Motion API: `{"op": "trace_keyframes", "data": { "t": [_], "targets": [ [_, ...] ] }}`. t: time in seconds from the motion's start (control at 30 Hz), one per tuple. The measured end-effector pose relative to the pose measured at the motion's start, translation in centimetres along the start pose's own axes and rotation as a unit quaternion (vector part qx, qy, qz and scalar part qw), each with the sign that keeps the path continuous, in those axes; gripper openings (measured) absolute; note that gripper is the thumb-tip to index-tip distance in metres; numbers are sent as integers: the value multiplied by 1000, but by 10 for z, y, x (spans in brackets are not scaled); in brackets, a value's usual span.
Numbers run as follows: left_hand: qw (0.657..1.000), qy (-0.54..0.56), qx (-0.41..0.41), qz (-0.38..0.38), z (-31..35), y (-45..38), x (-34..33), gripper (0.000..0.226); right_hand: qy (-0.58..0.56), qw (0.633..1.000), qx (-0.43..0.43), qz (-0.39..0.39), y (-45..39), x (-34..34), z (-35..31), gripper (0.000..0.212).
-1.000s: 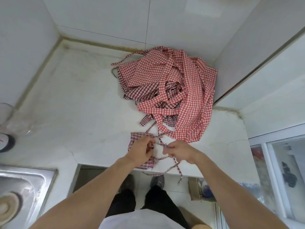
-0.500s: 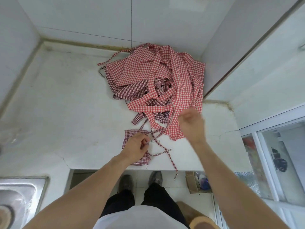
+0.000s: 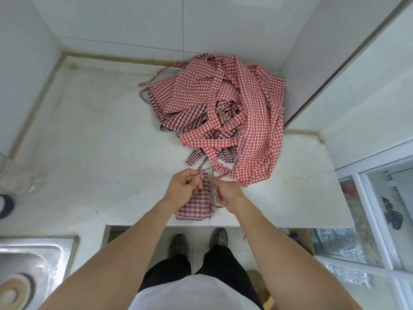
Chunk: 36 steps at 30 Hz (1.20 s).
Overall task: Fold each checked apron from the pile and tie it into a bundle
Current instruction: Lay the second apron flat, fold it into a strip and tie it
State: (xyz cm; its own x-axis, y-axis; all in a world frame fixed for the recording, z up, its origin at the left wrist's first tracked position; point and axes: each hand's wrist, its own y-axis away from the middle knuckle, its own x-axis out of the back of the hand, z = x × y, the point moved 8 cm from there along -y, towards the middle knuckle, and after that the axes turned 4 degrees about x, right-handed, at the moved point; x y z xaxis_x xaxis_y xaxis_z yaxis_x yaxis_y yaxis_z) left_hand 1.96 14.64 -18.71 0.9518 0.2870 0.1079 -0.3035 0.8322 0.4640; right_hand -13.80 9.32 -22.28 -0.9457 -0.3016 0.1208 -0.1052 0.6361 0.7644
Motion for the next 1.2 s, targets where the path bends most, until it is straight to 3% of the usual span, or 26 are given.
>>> {"op": "trace_keyframes", "data": {
  "t": [0.13,0.23,0.43,0.53,0.7,0.87,1.03,1.13,1.2],
  "targets": [
    [1000,30,4,-7,0,1,0,16,-21,999,-29,0,2,-7,10,33],
    [999,45,10,-10,-1,1,-2,16,-30,991,108,76,3,0,-10,14],
    [996,87,17,-23,0,-7,-7,16,-99,975,199,-18,20,-13,-29,8],
    [994,101,23,-31,0,-13,-11,19,53,950,307,-11,29,-12,-41,9],
    [978,199,47,-40,3,-27,-20,22,251,866,429,59,38,-14,-51,13],
    [976,192,70,-70,7,-29,-35,15,280,864,412,70,31,-12,-49,23],
    [994,81,23,-63,18,-29,-39,19,53,959,276,-50,22,-5,-43,19],
    [998,-3,-22,-56,27,-28,-43,17,-40,973,213,-84,27,-2,-40,23],
    [992,-87,-78,-55,36,-26,-48,16,-58,978,194,-57,21,4,-34,27]
  ]
}}
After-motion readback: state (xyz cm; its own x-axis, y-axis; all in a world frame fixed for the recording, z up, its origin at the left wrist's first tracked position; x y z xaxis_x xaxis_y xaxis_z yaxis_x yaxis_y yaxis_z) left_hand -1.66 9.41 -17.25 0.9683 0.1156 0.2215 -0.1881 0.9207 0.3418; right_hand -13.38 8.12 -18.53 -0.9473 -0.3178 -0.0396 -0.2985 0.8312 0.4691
